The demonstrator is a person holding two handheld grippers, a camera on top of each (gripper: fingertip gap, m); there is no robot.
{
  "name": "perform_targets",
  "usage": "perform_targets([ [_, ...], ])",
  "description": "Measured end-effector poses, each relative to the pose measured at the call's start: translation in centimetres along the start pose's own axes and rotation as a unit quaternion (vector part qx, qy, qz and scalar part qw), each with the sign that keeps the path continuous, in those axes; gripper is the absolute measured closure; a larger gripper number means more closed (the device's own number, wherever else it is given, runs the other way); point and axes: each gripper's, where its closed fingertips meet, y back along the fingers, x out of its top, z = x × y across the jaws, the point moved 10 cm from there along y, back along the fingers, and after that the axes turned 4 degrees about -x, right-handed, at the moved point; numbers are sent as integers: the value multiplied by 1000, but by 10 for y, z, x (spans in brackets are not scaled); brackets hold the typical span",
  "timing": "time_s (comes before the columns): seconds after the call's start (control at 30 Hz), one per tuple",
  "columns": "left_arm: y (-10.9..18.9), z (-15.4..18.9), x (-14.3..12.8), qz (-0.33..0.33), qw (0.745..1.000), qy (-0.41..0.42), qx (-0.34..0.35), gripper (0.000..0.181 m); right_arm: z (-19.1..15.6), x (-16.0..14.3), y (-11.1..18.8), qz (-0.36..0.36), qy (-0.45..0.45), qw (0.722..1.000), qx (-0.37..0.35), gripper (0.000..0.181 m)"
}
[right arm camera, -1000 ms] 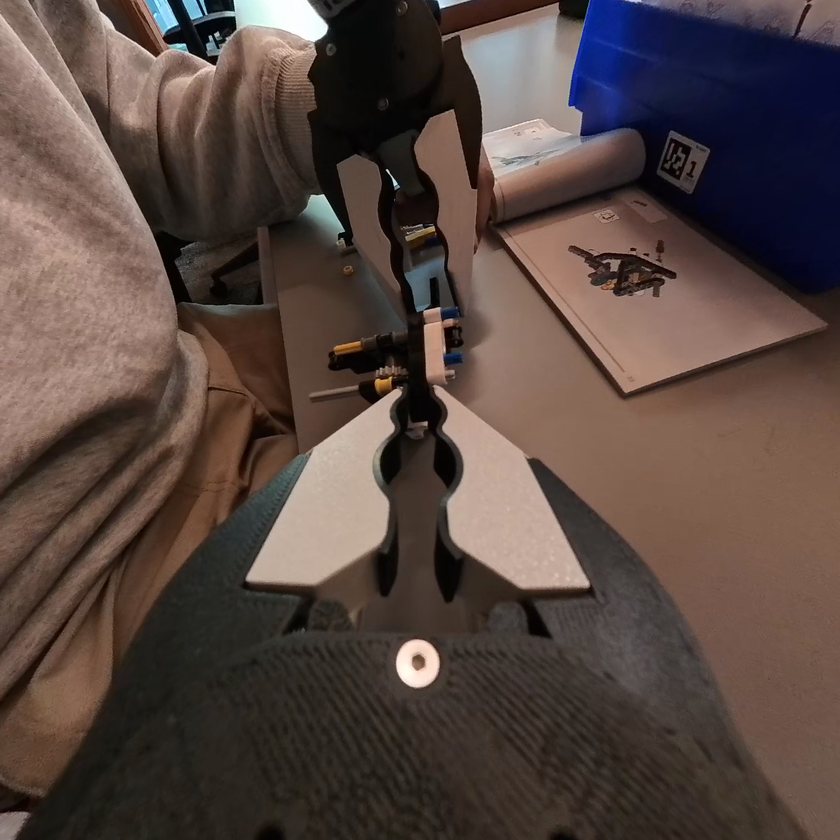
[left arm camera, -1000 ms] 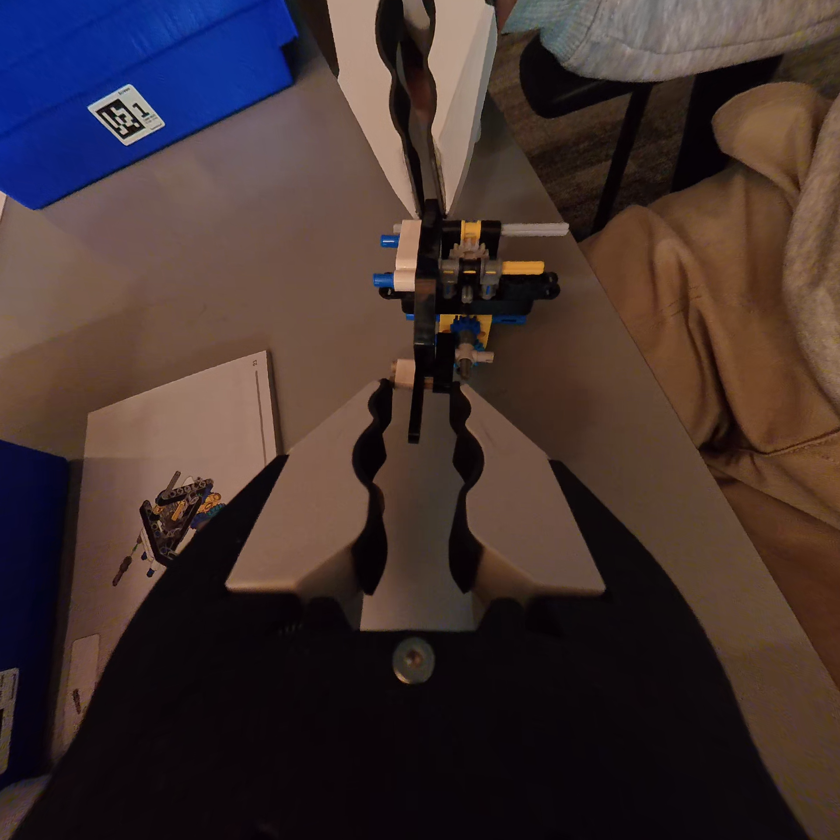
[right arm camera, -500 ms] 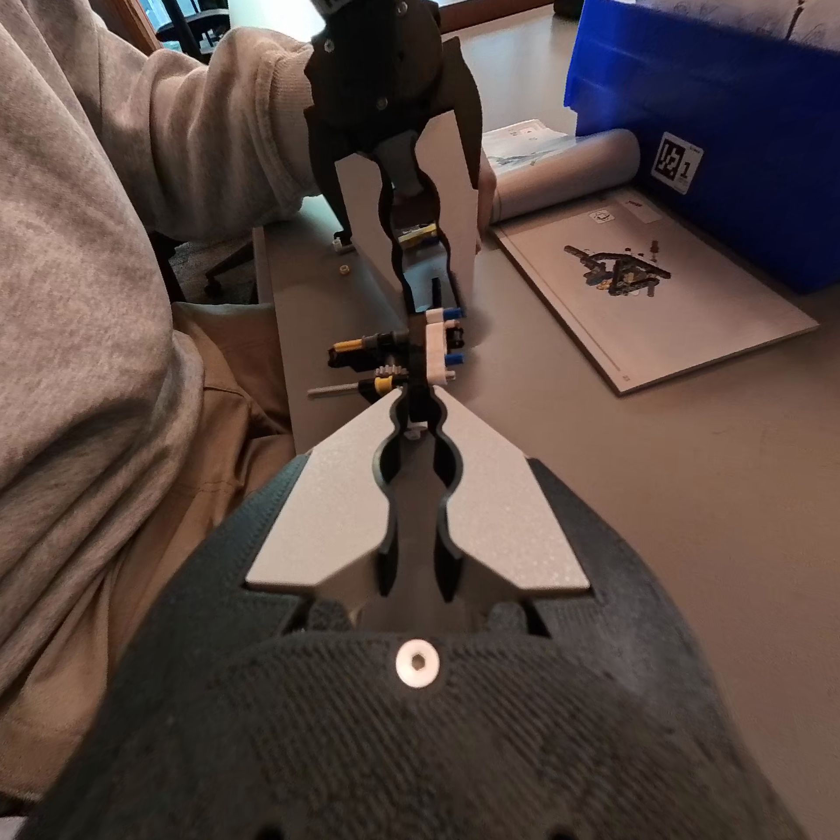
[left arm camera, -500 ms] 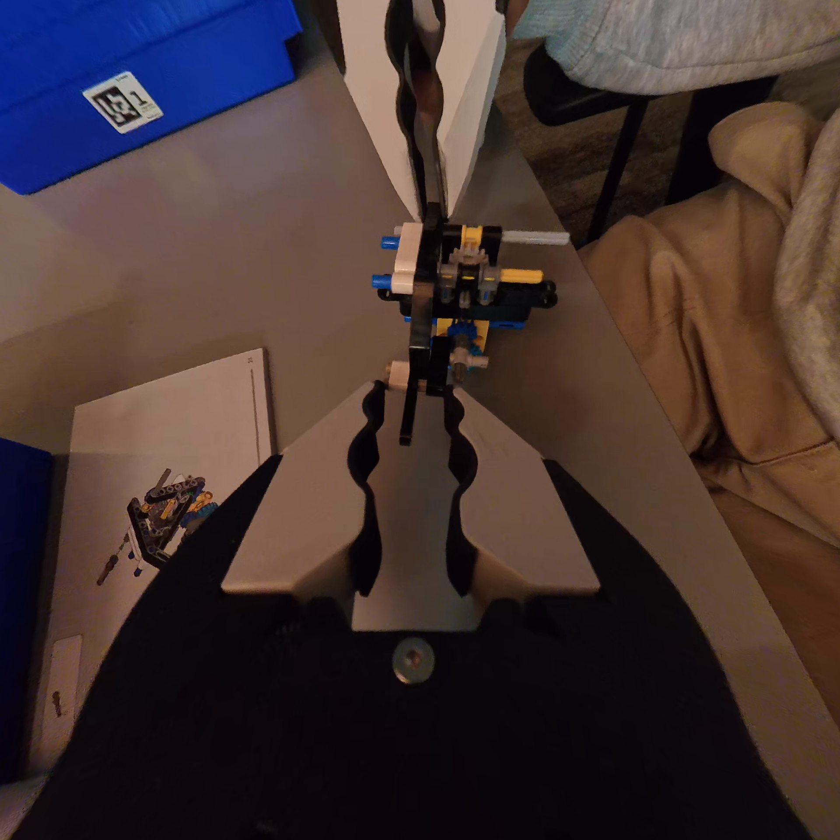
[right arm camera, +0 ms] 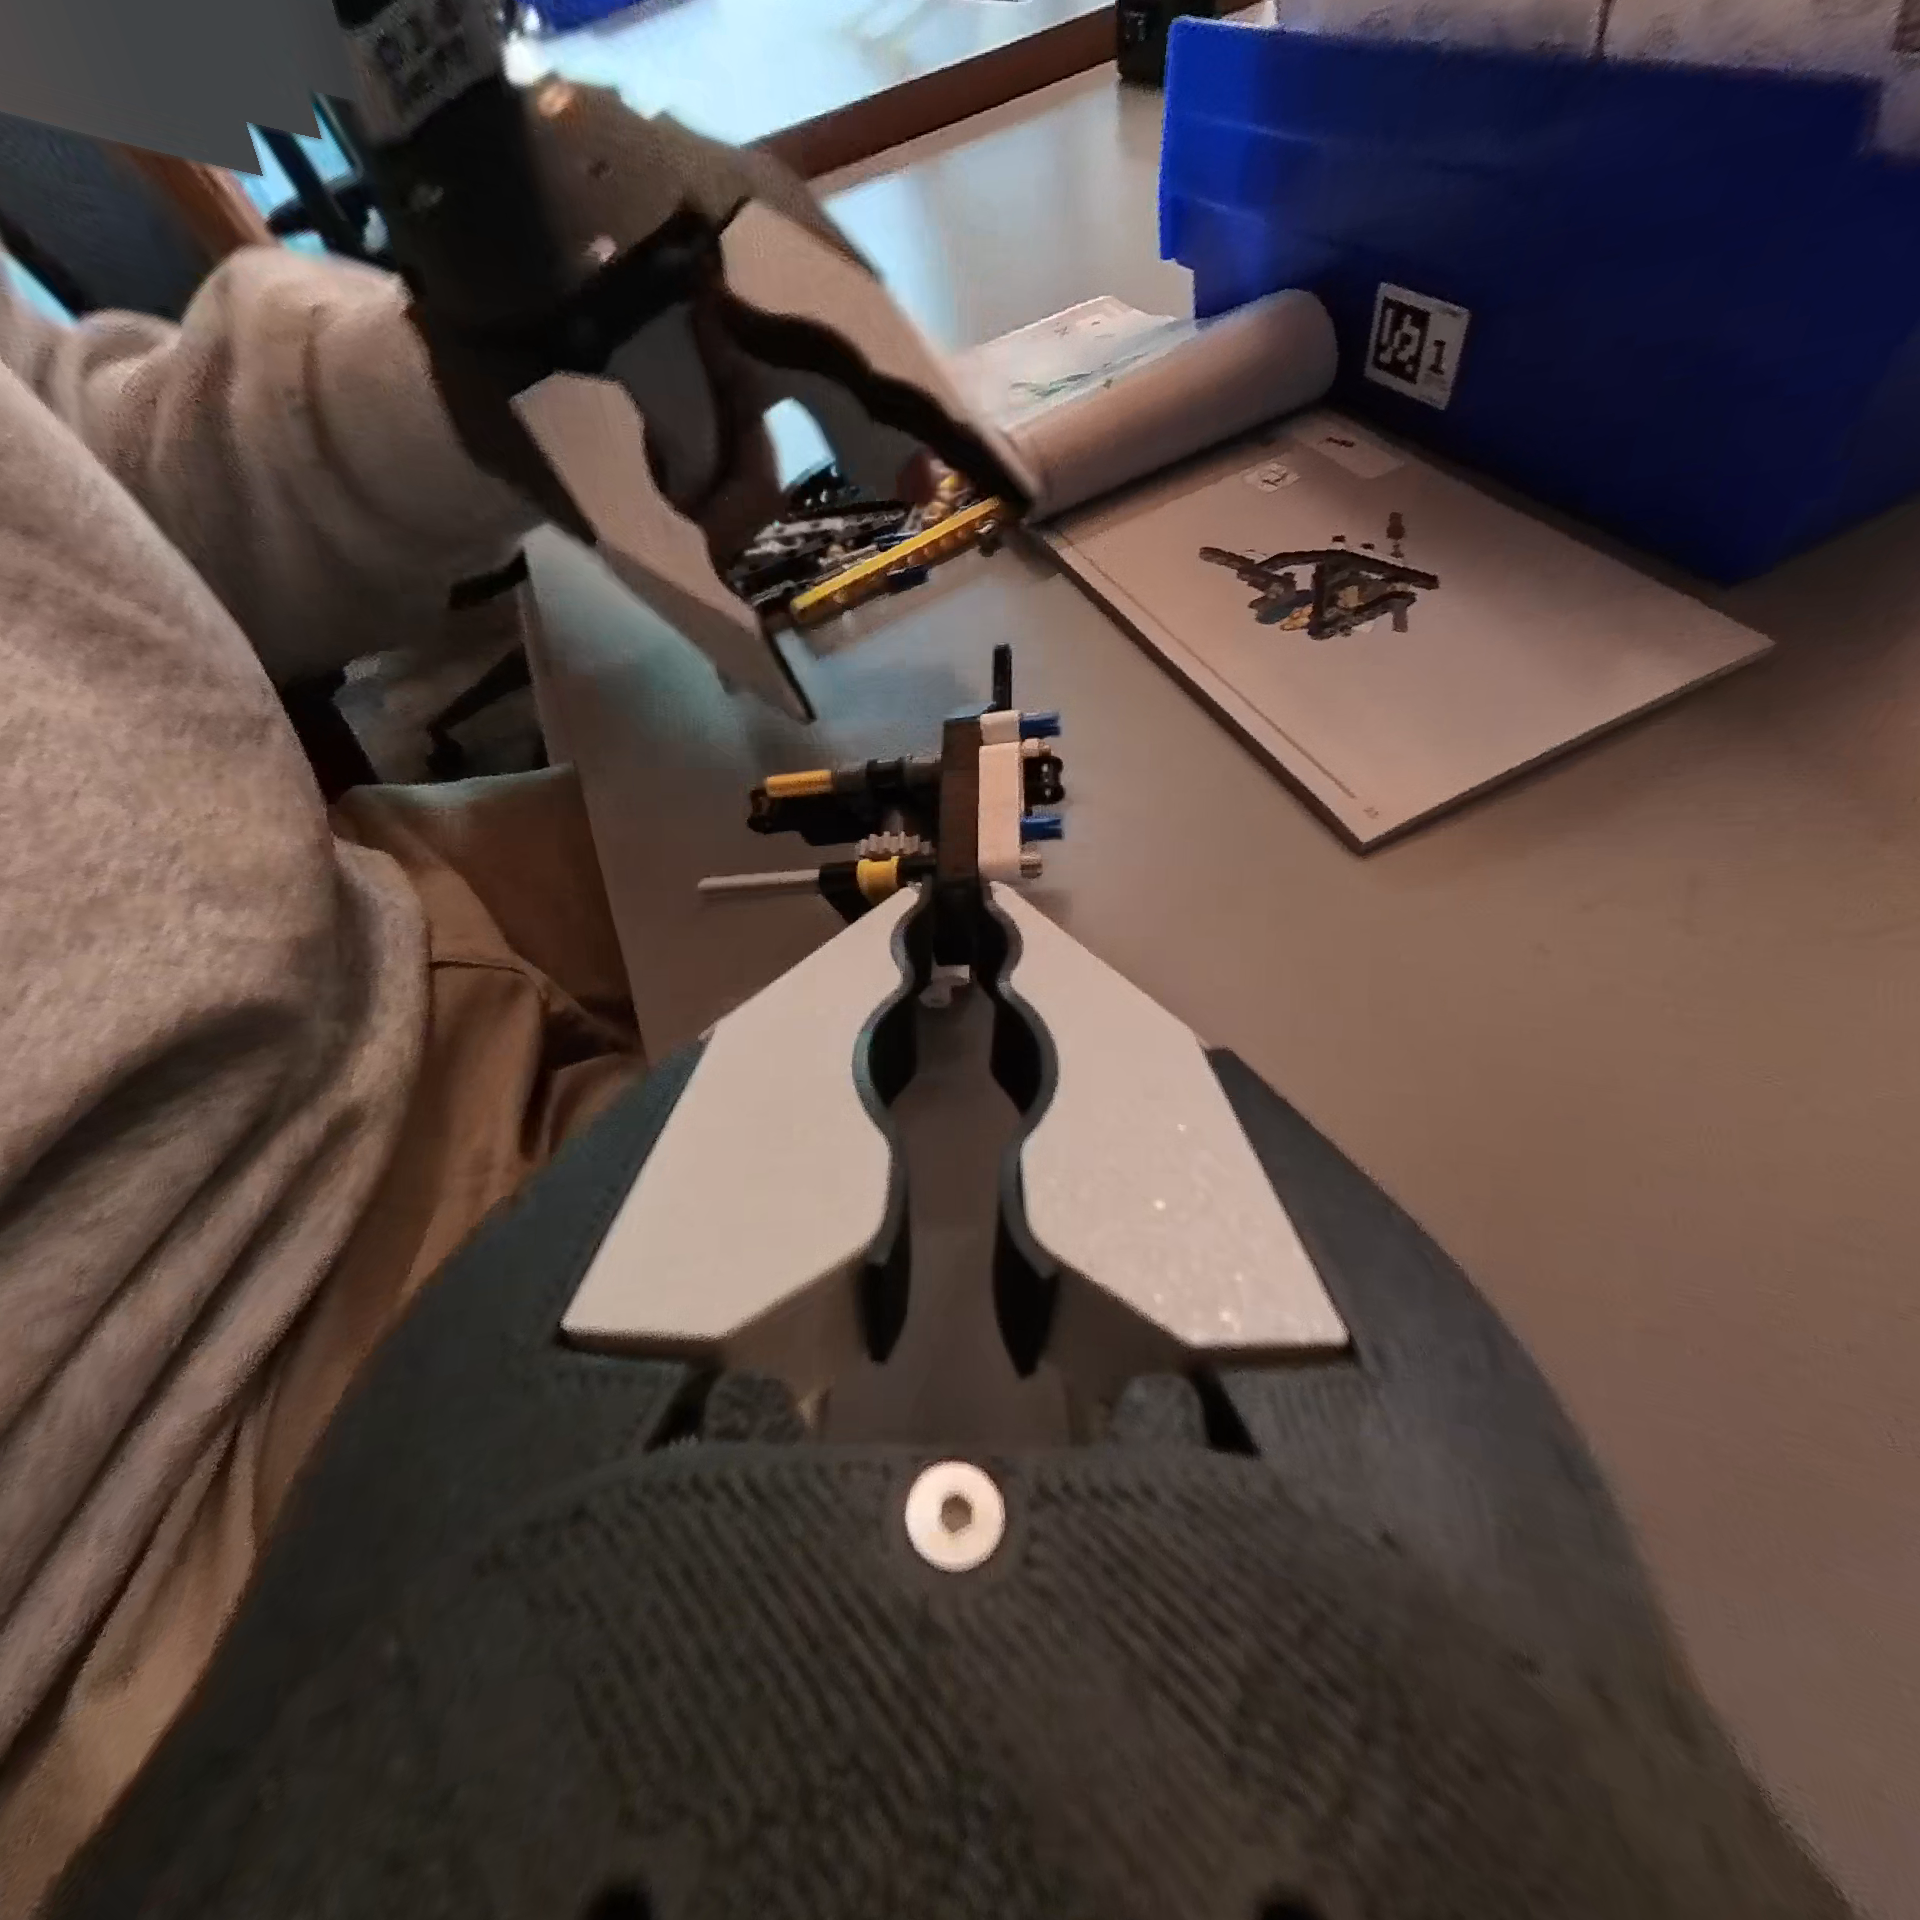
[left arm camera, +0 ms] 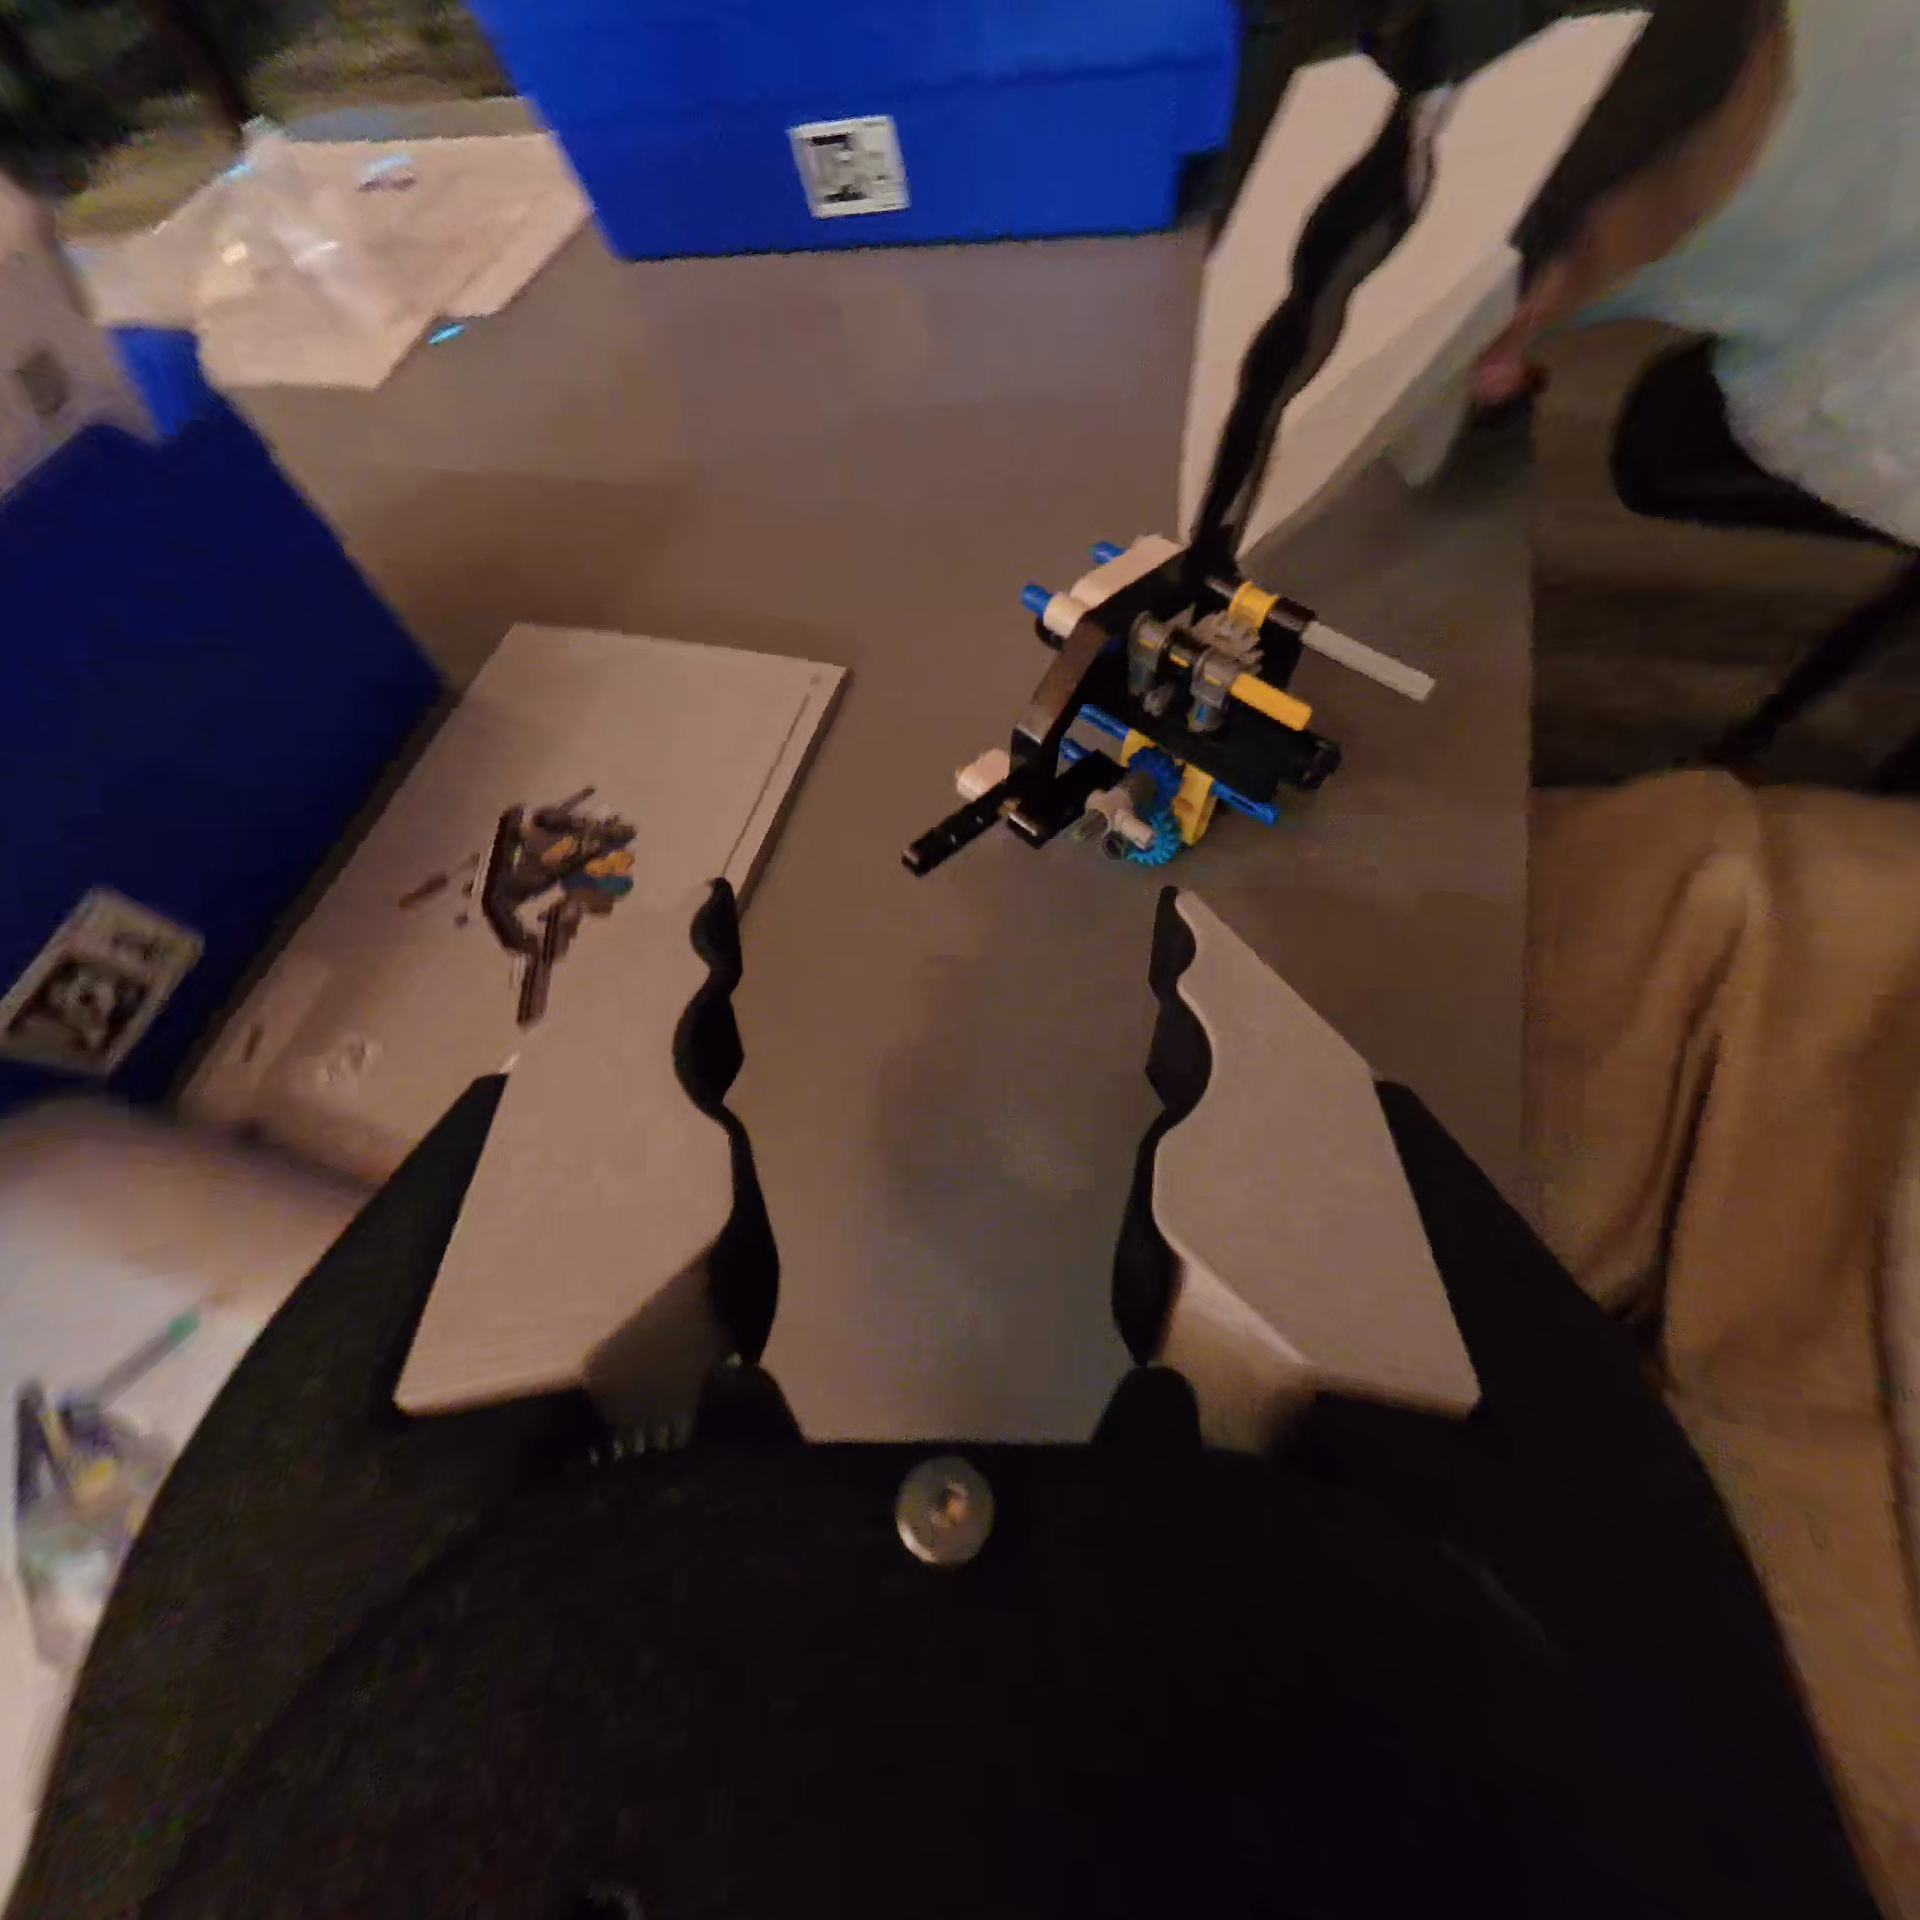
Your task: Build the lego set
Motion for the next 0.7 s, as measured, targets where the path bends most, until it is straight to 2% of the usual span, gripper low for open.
perform_targets([
  [0.17,-9,45,-6,-4,988,120,100,88,2,-3,1,5,-41,999,-16,175],
  [0.27,-19,61,4,10,979,133,156,84,2,-3,-1,5,-60,998,-26,175],
  [0.4,-38,69,12,-19,979,109,170,67,0,-3,-2,4,-70,997,-35,175],
  [0.53,-45,68,18,1,981,135,142,64,-4,-2,-3,5,-78,996,-45,175],
  [0.7,-52,61,15,-36,972,164,162,64,-5,-2,-5,8,-103,993,-53,175],
])
